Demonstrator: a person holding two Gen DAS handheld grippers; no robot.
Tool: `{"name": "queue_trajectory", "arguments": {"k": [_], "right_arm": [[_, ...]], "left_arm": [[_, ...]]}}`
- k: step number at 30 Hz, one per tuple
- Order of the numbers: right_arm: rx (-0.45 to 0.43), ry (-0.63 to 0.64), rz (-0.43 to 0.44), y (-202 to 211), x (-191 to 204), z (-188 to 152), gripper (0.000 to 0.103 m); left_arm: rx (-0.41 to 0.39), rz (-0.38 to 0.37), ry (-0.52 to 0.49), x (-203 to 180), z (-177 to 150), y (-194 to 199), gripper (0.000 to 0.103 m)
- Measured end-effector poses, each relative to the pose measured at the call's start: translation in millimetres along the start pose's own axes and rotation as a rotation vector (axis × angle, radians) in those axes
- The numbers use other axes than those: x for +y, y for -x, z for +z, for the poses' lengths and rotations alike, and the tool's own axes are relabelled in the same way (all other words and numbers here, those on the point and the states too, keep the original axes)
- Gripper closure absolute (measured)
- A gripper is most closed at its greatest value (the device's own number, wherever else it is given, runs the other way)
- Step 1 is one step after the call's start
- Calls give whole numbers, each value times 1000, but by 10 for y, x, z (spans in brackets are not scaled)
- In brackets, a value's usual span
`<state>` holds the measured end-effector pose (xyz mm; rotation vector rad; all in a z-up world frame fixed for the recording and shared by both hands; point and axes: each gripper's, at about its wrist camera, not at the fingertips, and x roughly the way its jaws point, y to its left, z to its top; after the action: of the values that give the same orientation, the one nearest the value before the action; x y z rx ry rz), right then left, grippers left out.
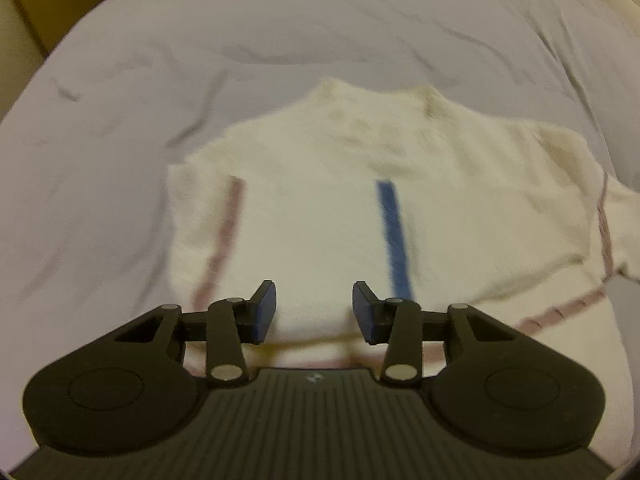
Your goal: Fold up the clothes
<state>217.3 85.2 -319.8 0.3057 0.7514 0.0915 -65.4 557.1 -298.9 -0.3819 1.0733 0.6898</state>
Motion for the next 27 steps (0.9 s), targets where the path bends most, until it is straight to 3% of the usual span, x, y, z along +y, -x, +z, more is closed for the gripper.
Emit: {"name": "queue_trajectory", "arguments": {"k": [1, 3, 5, 6, 8, 9, 10, 12, 15, 20, 22, 25, 27], "right_arm": [[-44, 126, 6, 158, 266, -27, 94], [-110, 322, 109, 503, 854, -183, 94], [-108, 432, 285, 838, 1381, -436, 94], [-49, 471, 379, 928, 1593, -590, 94], [103, 537, 567, 1065, 1990, -913, 83], [180, 569, 661, 1134, 2188, -1074, 61], [241, 606, 699, 1172, 2312, -1238, 45], [313, 677, 680, 1176, 2403, -1536, 45], [433, 692, 547, 963, 2286, -1722, 48], [531, 488, 266, 551, 1671, -1651, 48], [554, 403, 183, 387, 1413, -1600, 48], [580, 321, 161, 207, 1094, -1591, 47], [579, 318, 167, 205, 1083, -1623, 46]], "left_arm": [[-10, 1, 13, 76, 32, 24, 66], [-27, -11, 48, 232, 78, 78, 66], [-36, -27, 79, 366, 82, 128, 66], [-38, -36, 94, 427, 72, 149, 66], [-26, -62, 119, 538, 18, 173, 66], [-15, -91, 139, 541, -6, 152, 66], [-5, -122, 160, 538, -30, 127, 66], [17, -184, 202, 533, -78, 79, 66], [49, -277, 264, 524, -150, 5, 66], [88, -431, 362, 458, -200, -139, 65], [69, -473, 362, 311, -61, -257, 57], [71, -515, 354, 105, 115, -476, 54], [119, -494, 342, -38, 177, -698, 51]]}}
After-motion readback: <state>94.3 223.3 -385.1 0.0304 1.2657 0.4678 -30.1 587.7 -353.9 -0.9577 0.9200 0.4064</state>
